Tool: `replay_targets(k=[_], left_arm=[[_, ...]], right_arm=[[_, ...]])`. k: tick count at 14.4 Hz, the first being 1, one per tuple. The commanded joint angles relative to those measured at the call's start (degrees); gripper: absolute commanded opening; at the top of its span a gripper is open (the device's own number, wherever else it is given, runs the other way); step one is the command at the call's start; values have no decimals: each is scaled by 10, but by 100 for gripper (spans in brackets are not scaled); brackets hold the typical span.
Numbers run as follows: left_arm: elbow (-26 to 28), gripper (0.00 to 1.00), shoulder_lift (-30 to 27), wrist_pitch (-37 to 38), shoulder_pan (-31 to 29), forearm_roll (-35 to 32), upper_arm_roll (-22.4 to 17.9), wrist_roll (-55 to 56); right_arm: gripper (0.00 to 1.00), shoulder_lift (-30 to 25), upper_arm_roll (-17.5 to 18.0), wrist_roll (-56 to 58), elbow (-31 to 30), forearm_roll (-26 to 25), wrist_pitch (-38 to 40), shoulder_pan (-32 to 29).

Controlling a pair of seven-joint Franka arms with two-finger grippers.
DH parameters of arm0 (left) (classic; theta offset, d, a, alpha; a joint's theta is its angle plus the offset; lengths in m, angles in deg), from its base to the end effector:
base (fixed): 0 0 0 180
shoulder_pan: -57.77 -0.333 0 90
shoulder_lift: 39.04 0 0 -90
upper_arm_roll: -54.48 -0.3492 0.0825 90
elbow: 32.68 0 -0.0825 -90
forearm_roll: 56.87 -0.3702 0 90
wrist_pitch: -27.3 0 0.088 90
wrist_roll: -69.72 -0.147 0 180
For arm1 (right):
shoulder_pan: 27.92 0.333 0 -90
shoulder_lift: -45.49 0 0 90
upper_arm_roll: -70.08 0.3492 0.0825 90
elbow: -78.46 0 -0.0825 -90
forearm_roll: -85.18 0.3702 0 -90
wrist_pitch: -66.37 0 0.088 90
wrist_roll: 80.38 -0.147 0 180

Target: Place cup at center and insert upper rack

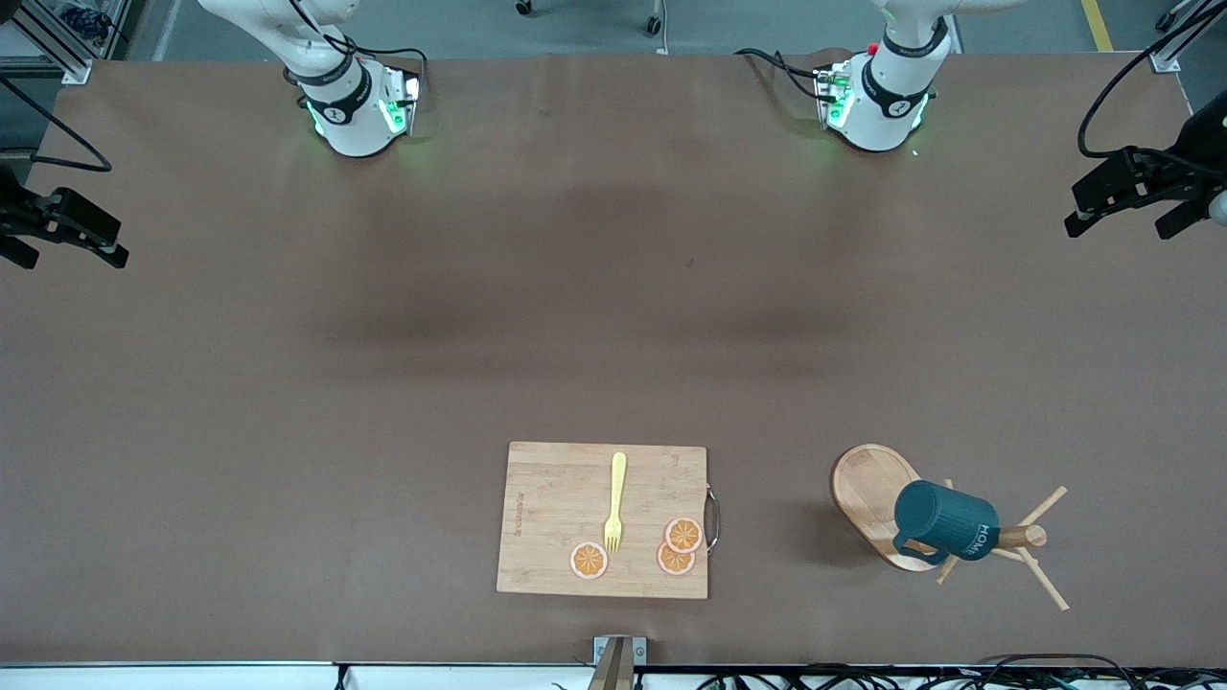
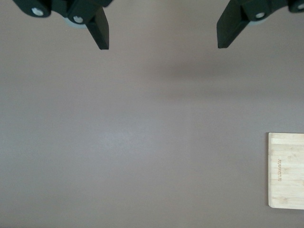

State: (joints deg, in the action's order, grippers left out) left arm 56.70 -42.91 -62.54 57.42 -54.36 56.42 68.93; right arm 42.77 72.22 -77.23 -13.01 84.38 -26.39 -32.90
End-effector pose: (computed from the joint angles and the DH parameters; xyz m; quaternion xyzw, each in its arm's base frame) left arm 0.5198 -0.0216 0.6584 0.9988 -0.0216 0.0376 0.0210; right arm 0.5315 -0.0278 0.6358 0.9994 0.0028 0.0345 0.0097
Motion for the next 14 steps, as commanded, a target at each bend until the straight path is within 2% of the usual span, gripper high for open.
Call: replay_targets(k=[1,14], left_arm=[[9,100,-8,-8,-7,-13,3,-28],[7,100,-3,-23,-4,-4,7,-21]], right_arm=[[100,-15,1,1,-13,0,-8,-1],[100,-15,2,2,-13,0,-6,0]])
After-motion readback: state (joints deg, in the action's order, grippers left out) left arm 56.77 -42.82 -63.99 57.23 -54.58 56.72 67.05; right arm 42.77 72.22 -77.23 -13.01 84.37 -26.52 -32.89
